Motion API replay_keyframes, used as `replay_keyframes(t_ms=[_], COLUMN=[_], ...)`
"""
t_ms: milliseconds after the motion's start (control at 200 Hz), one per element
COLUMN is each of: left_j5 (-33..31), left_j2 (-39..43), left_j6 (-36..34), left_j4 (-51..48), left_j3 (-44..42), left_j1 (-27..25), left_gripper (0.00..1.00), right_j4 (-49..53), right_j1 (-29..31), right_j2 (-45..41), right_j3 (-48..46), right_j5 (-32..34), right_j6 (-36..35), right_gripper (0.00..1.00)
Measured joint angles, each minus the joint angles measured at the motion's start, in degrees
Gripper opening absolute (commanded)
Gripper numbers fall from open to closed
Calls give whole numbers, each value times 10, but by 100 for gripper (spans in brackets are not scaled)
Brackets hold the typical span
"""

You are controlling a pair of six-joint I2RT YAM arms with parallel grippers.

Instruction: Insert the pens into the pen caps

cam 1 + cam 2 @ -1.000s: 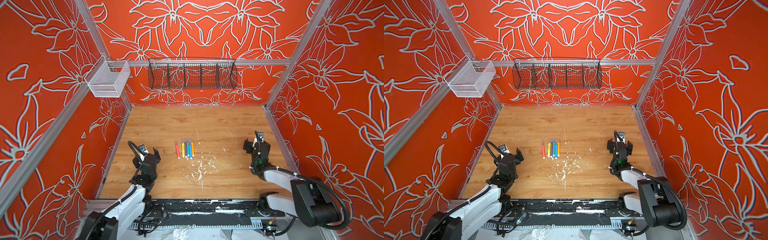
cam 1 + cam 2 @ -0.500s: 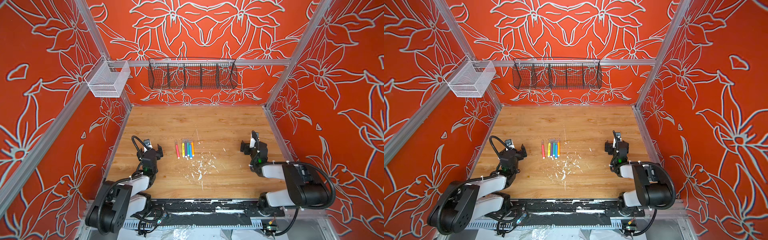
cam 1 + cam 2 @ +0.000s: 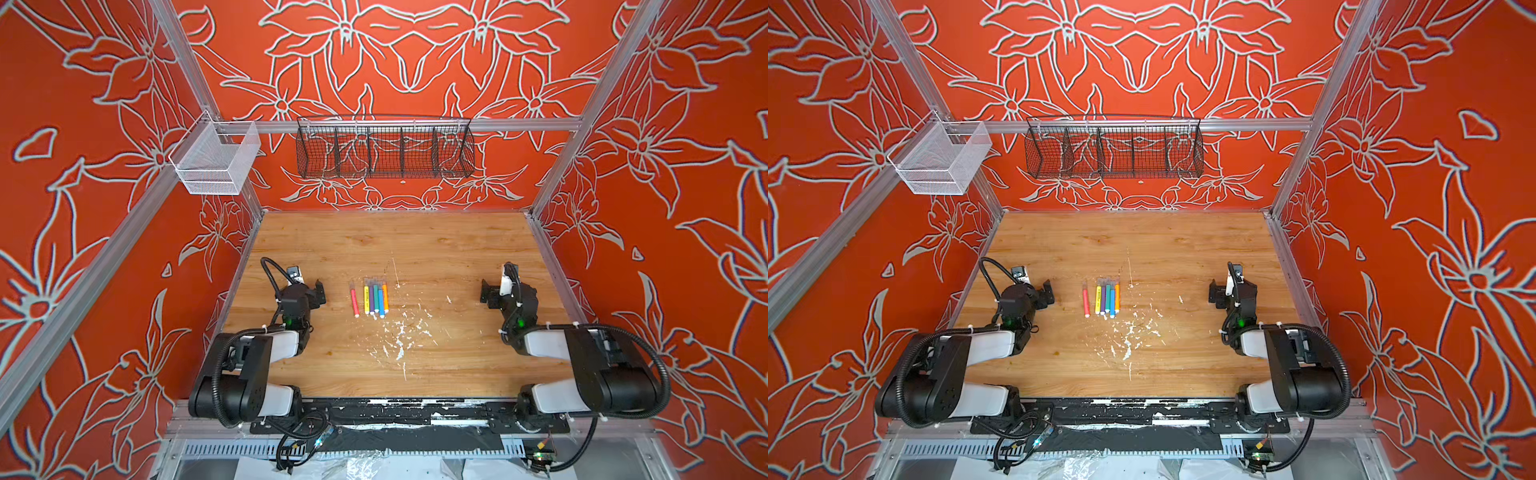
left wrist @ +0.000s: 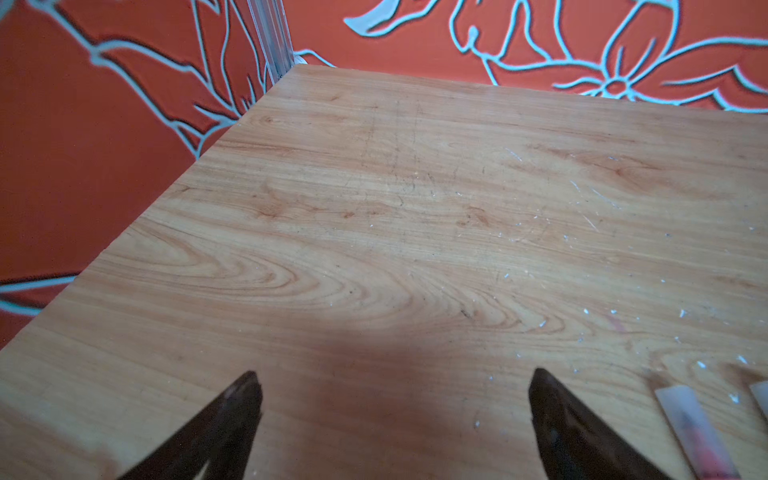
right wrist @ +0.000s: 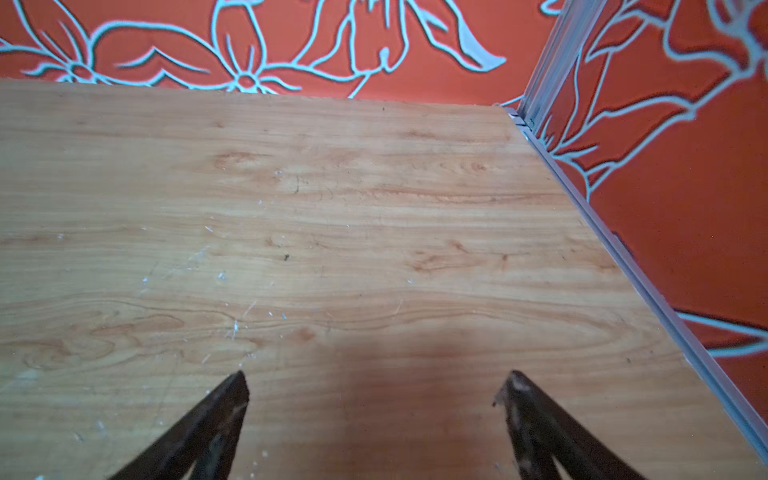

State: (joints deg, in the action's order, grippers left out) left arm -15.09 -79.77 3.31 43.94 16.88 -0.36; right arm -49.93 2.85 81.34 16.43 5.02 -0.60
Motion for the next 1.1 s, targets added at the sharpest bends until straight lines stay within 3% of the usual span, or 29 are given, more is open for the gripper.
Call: replay_keyframes(t_ms=[1101], left_j5=[10], left_j2=[0], left_j6=[2], left_j4=[-2], left_j3=[0], left_j1=[0], left_gripper=[97], right_j4=[13], right_j1=[0], right_j2=[0], right_j3=[7], right_j5=[2], right_j6=[1], right_gripper=[98])
